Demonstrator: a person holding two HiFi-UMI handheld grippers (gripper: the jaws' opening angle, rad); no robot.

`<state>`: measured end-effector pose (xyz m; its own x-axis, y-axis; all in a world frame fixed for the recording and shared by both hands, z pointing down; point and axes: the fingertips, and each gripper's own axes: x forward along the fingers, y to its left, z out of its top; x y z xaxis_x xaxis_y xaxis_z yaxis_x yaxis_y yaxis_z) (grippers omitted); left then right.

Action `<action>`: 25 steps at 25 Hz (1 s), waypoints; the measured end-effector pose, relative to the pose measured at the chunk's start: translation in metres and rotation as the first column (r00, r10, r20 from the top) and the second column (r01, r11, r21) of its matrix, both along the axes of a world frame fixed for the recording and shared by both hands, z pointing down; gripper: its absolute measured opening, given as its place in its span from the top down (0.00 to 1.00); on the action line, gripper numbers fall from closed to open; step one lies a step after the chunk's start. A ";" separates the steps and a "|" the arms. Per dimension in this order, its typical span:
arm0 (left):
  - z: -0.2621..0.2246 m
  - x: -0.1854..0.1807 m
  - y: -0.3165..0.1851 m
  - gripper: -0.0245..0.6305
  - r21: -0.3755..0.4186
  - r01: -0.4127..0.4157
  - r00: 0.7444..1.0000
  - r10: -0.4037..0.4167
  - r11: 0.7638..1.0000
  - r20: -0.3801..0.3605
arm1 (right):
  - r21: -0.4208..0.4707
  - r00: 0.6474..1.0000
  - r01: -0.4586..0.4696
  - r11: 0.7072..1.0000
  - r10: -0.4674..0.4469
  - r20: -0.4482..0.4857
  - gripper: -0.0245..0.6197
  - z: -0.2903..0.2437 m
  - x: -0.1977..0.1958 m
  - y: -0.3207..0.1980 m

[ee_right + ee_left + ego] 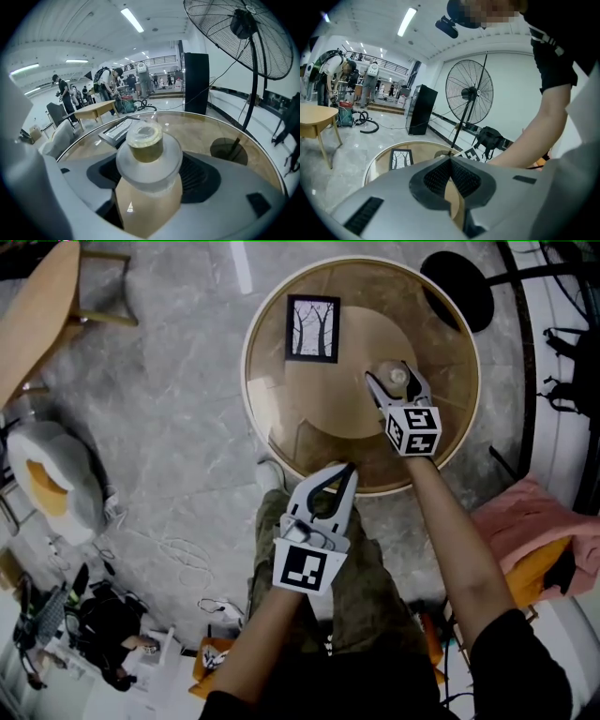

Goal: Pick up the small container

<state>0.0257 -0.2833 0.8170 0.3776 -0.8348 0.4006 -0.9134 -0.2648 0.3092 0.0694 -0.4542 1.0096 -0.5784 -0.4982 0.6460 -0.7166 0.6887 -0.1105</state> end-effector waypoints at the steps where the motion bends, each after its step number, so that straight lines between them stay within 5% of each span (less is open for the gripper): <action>1: 0.002 -0.001 -0.001 0.95 -0.003 0.007 1.000 -0.007 1.000 -0.008 | 0.002 1.000 0.001 1.000 -0.001 -0.001 0.39 0.001 0.000 -0.001; 16: 0.005 -0.025 0.008 0.95 -0.019 0.081 0.996 -0.082 0.996 -0.034 | -0.009 1.000 -0.016 1.000 0.017 0.016 0.41 -0.005 0.003 0.009; 25: -0.012 -0.035 0.004 0.95 -0.016 0.081 0.996 -0.082 0.997 -0.048 | 0.007 0.997 -0.034 0.999 0.033 0.064 0.41 -0.069 0.006 0.019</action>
<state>-0.0089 -0.2793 0.8054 0.3276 -0.8582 0.3951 -0.9157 -0.1855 0.3564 0.0753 -0.4356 0.9407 -0.6012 -0.5232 0.6041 -0.7309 0.6656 -0.1508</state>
